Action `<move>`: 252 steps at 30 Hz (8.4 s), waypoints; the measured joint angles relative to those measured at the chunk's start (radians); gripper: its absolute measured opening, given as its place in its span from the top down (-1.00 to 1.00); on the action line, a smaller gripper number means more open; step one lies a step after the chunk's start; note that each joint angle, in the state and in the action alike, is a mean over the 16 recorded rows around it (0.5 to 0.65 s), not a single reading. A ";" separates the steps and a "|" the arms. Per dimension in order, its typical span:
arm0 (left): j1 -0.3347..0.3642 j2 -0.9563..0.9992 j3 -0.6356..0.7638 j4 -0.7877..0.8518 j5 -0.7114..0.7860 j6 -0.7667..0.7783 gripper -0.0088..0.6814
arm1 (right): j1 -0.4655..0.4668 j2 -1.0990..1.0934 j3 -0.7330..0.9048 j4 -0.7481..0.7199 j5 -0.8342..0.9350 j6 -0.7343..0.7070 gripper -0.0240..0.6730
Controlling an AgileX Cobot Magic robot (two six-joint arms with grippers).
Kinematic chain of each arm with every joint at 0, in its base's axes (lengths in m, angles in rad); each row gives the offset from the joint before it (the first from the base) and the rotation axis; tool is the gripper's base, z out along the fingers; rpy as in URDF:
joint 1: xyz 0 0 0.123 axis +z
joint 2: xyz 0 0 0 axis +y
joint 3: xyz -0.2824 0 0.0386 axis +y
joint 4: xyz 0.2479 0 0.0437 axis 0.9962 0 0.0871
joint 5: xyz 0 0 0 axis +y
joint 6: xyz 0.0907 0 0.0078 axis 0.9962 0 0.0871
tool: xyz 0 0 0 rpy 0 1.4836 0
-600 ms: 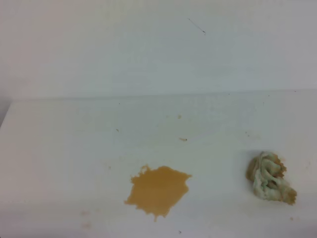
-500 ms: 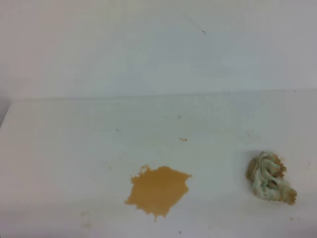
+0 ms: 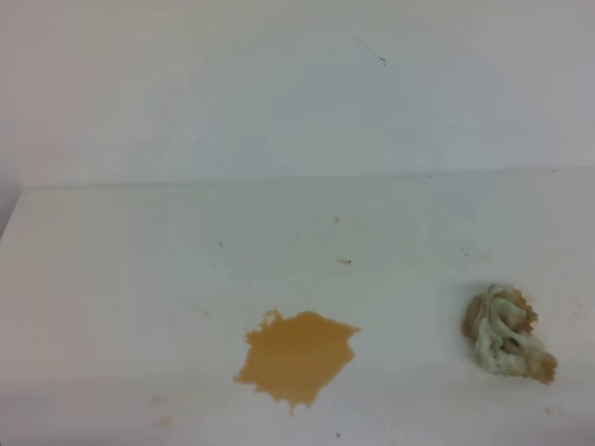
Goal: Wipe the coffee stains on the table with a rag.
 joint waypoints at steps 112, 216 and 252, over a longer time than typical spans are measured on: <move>-0.001 0.021 -0.038 0.001 0.000 0.000 0.97 | 0.052 1.378 -0.919 0.669 0.344 -0.660 0.76; -0.001 0.021 -0.038 0.001 0.016 0.000 0.97 | 0.493 2.236 -1.753 0.680 0.611 -0.572 0.84; -0.001 0.021 -0.038 0.001 0.016 0.000 0.98 | 0.540 2.270 -1.657 0.493 0.614 -0.600 0.84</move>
